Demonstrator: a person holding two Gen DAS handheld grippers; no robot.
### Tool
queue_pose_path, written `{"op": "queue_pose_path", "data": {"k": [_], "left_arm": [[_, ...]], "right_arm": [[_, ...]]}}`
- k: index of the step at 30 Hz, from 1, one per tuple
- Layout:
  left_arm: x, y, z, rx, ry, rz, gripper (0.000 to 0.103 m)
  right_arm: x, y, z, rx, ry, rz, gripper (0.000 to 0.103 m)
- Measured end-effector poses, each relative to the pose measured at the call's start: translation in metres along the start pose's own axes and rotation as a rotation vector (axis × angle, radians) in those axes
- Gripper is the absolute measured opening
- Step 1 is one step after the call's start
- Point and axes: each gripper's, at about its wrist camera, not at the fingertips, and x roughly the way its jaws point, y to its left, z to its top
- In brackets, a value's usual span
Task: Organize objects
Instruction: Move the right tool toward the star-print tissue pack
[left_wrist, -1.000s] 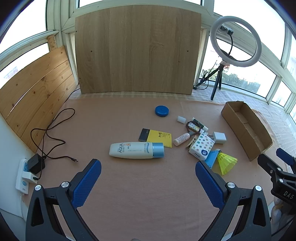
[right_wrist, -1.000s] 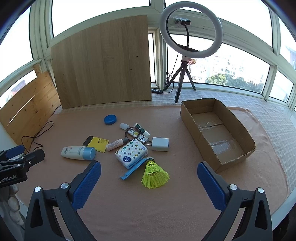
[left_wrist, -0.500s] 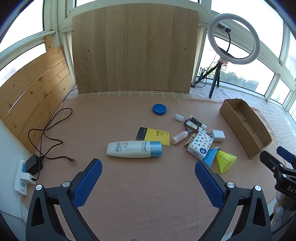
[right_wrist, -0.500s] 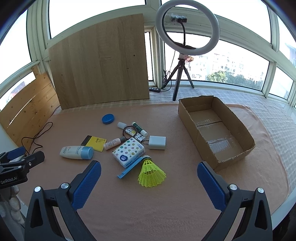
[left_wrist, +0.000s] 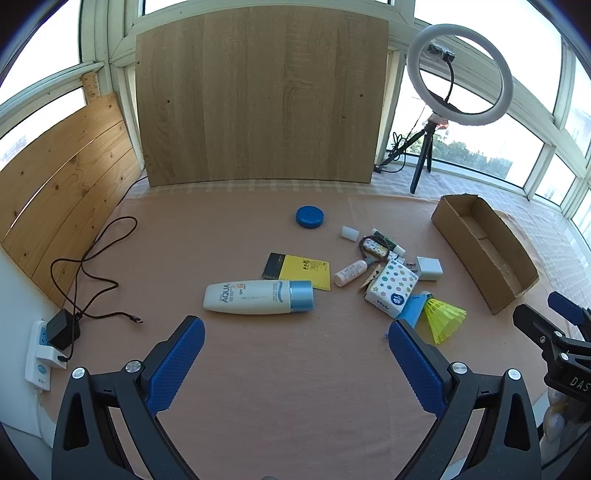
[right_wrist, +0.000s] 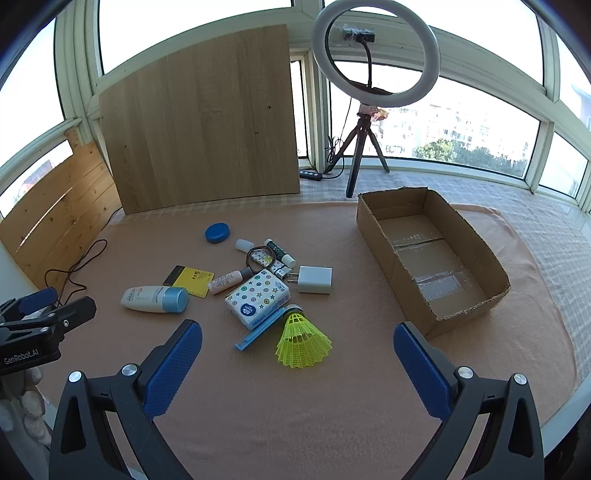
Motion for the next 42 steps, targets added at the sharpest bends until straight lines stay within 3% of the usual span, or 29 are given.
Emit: {"op": "queue_pose_path", "data": {"k": [42], "left_arm": [[0.025, -0.024, 0.002, 0.044, 0.024, -0.022, 0.101]], "right_arm": [[0.015, -0.004, 0.006, 0.002, 0.019, -0.001, 0.103]]}}
